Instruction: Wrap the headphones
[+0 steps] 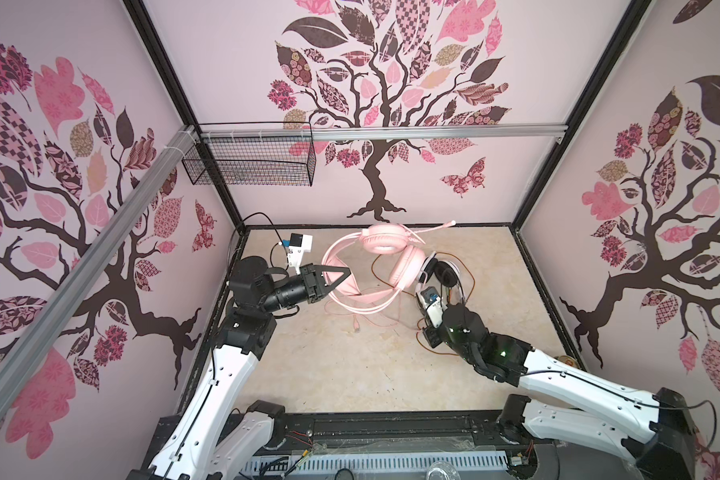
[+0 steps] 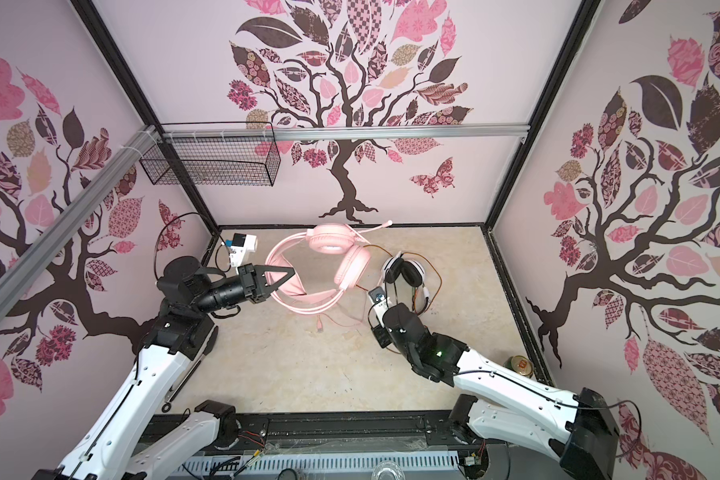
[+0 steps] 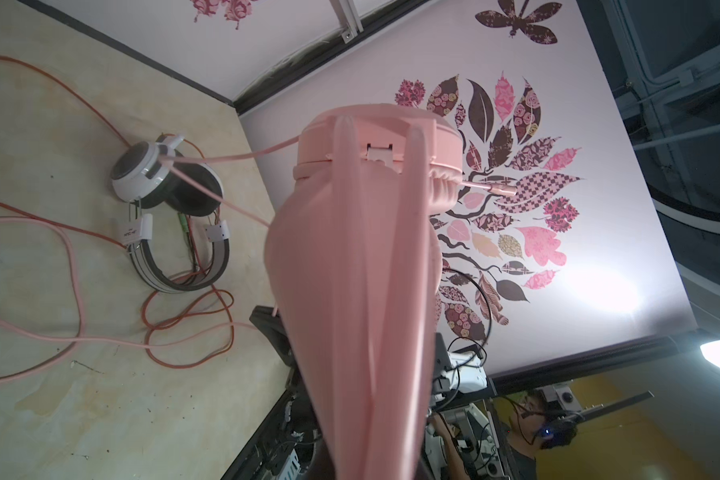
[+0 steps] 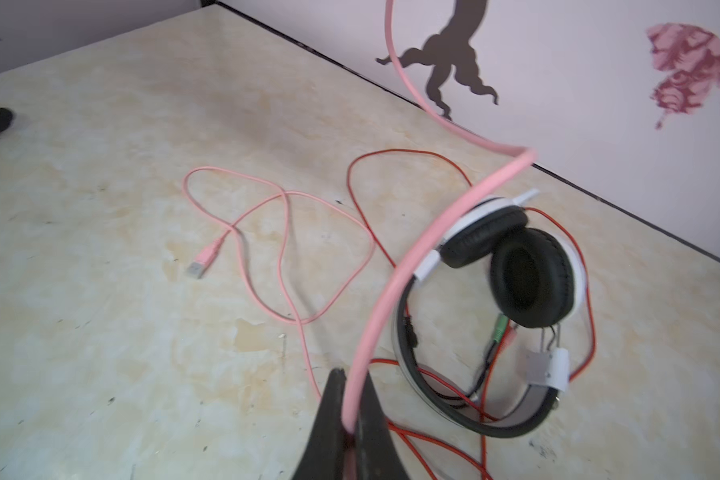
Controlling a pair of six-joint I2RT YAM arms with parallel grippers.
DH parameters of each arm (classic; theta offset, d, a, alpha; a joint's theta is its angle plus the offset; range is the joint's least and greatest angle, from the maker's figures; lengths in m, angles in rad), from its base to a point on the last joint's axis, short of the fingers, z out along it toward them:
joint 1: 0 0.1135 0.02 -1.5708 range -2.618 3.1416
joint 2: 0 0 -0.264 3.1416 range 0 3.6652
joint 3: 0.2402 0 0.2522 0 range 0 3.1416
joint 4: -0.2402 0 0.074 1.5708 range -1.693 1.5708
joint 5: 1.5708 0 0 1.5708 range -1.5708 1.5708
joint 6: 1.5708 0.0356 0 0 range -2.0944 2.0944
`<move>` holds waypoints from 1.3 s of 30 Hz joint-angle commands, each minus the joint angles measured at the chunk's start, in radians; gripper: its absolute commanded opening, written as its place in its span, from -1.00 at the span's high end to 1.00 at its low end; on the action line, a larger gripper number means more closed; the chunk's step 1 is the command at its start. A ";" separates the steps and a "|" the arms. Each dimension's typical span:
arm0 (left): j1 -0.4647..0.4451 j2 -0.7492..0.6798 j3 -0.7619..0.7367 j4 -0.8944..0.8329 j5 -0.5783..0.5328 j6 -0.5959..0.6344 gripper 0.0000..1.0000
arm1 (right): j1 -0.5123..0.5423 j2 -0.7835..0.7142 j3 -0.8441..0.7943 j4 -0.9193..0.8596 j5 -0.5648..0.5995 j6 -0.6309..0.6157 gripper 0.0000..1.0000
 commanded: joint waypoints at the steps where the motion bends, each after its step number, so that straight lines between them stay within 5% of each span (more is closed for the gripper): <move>1: 0.001 -0.048 0.027 0.036 0.056 0.042 1.00 | -0.012 0.021 -0.029 0.042 -0.068 0.059 1.00; 2: 0.000 -0.057 0.025 0.029 0.059 0.046 1.00 | -0.012 0.035 -0.045 0.081 -0.106 0.072 0.96; 3: 0.000 -0.065 0.027 0.023 0.064 0.049 1.00 | -0.012 0.052 -0.059 0.115 -0.135 0.089 0.59; 5: 0.001 -0.076 0.039 -0.019 0.068 0.077 1.00 | -0.013 0.078 -0.069 0.151 -0.180 0.108 0.27; 11: 0.001 -0.068 0.120 -0.440 0.018 0.373 1.00 | -0.053 -0.008 -0.078 0.163 -0.266 0.145 -0.15; 21: 0.000 -0.081 0.038 -0.696 -0.206 0.550 1.00 | -0.158 -0.244 -0.119 0.077 -0.313 0.152 -0.35; 30: 0.001 0.002 -0.251 -0.389 -0.226 0.367 1.00 | -0.158 -0.223 -0.137 0.097 -0.242 0.151 -0.45; 39: 0.000 0.195 -0.288 -0.396 -0.355 0.413 1.00 | -0.157 -0.268 -0.224 0.148 -0.258 0.146 -0.46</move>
